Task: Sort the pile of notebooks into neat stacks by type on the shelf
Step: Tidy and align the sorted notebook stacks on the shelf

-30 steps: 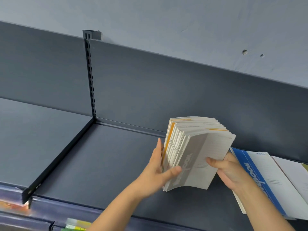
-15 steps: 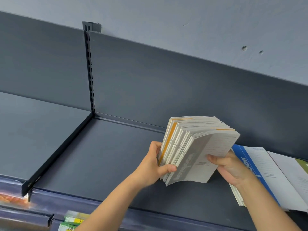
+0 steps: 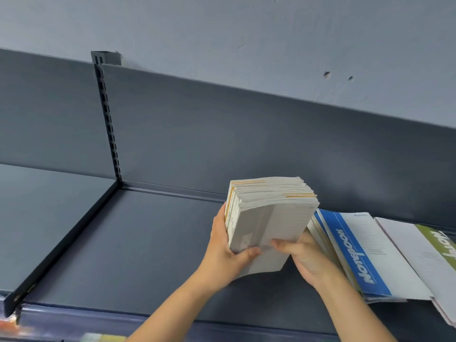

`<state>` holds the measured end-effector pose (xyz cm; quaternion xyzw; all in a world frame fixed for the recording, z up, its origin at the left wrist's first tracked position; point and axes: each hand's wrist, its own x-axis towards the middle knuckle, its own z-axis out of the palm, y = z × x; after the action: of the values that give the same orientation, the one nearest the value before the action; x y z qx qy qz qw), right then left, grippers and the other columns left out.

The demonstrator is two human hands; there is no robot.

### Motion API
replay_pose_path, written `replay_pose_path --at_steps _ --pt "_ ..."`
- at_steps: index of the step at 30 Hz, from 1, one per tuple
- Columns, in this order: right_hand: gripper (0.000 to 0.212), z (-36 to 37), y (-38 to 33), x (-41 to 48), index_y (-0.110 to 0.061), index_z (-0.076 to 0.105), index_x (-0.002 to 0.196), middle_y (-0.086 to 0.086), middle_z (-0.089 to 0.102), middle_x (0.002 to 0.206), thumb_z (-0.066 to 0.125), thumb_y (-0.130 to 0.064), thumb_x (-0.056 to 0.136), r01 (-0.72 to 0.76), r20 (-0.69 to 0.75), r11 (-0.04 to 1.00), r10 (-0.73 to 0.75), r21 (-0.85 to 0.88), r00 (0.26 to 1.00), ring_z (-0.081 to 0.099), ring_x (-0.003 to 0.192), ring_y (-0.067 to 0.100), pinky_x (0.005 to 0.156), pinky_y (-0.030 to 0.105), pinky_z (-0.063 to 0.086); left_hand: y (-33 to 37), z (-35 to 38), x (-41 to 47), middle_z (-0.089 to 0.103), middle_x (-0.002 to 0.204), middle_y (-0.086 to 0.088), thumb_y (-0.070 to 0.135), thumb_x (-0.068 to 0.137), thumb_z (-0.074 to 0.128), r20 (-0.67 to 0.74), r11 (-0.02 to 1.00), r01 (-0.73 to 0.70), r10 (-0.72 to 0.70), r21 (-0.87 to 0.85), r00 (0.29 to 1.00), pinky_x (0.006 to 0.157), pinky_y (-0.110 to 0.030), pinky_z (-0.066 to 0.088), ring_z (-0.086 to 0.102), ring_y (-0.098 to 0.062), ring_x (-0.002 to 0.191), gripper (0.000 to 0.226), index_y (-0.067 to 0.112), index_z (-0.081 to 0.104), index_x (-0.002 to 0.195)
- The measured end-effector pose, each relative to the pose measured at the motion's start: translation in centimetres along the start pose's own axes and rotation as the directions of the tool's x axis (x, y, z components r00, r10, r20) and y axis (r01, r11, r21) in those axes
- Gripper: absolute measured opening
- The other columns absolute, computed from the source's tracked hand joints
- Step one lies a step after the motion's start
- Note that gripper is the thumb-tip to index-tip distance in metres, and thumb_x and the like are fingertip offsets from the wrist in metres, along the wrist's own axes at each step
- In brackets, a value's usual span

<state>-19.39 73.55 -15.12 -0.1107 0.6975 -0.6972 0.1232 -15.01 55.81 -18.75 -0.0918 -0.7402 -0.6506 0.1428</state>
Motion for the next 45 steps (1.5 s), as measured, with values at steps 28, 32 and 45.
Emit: replay_pose_path --at_steps 28,32,45 --pt "0.031 8.7 -0.5 1.0 -0.029 0.061 0.115 -0.012 0.07 0.106 0.068 -0.028 0.085 -0.179 0.05 0.979 0.184 -0.102 0.982 0.065 0.097 0.006 0.071 0.021 0.048 4.0 -11.4 2.9 0.076 0.1 -0.007 0.043 0.069 0.084 -0.091 0.834 0.545 -0.538 0.085 0.838 0.086 -0.04 0.057 0.073 -0.023 0.088 0.045 0.012 0.074 0.1" --pt "0.031 12.9 0.3 2.1 -0.019 0.063 0.114 0.0 0.074 0.1 0.055 -0.037 0.09 -0.395 0.136 0.9 0.421 -0.184 0.897 0.068 0.095 0.018 0.075 0.032 0.056 2.3 -16.5 2.2 0.076 0.099 -0.011 0.064 0.043 0.087 -0.145 0.667 0.719 -0.706 0.193 0.694 0.093 -0.045 0.054 0.073 -0.028 0.091 0.084 0.006 0.072 0.103" --pt "0.043 19.5 1.3 6.0 -0.015 0.059 0.118 0.002 0.064 0.106 0.042 -0.041 0.087 -0.484 0.109 0.743 0.59 -0.462 0.8 0.059 0.093 0.019 0.086 0.034 0.054 -1.0 -22.5 3.9 0.068 0.099 -0.01 0.064 0.075 0.067 -0.178 0.443 0.708 -0.766 0.55 0.618 0.084 -0.035 0.053 0.064 -0.026 0.097 0.058 0.008 0.065 0.091"
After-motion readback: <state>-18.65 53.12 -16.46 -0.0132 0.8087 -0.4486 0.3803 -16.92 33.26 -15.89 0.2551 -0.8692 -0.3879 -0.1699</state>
